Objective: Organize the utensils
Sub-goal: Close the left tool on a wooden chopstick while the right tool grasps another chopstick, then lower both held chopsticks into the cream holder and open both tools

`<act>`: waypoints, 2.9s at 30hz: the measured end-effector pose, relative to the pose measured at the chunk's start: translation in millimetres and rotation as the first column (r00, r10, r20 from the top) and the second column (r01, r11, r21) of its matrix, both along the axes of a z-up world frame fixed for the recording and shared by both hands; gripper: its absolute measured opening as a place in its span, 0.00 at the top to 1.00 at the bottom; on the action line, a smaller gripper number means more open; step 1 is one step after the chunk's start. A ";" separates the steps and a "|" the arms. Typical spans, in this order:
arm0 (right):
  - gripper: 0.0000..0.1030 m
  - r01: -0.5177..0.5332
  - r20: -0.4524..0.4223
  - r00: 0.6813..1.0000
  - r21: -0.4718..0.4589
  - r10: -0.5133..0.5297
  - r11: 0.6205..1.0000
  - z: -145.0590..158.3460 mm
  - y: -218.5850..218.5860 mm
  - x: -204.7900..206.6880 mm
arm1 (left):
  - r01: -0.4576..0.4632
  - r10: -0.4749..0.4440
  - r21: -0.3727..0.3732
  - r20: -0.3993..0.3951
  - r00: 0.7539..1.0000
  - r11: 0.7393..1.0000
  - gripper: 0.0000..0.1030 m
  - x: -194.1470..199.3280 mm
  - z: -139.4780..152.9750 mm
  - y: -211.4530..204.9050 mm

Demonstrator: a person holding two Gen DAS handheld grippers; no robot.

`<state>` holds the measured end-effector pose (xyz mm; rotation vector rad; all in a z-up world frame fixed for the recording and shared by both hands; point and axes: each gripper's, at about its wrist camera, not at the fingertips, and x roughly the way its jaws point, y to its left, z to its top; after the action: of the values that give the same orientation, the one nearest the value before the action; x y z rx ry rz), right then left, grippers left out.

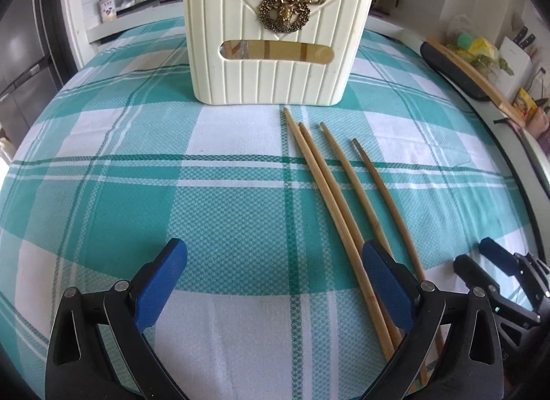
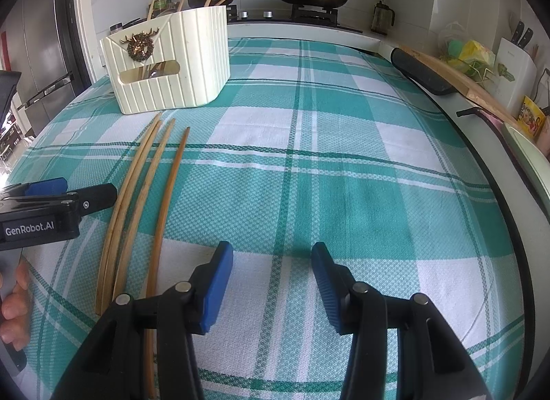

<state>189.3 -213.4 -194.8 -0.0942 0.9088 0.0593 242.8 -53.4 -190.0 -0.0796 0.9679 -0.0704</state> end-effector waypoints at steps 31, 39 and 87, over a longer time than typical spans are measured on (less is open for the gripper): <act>0.53 0.000 -0.001 1.000 0.000 0.000 1.000 0.2 -0.6 0.6 | -0.169 0.176 0.097 -0.067 0.982 0.981 0.00 15.4 -9.1 -1.7; 0.53 -0.022 0.005 1.000 0.086 0.022 0.996 7.8 -7.7 -1.9 | -0.054 0.059 0.096 -0.053 0.997 0.994 0.30 2.7 -0.5 -7.4; 0.94 -0.196 -0.188 0.958 0.112 0.215 0.974 42.6 37.0 91.0 | 0.230 -0.230 -0.012 -0.012 0.973 0.973 0.96 17.0 43.0 93.3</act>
<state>280.3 -176.4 -152.2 -0.0978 1.0928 0.3091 259.8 39.9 -147.1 0.0234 0.9872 -0.2887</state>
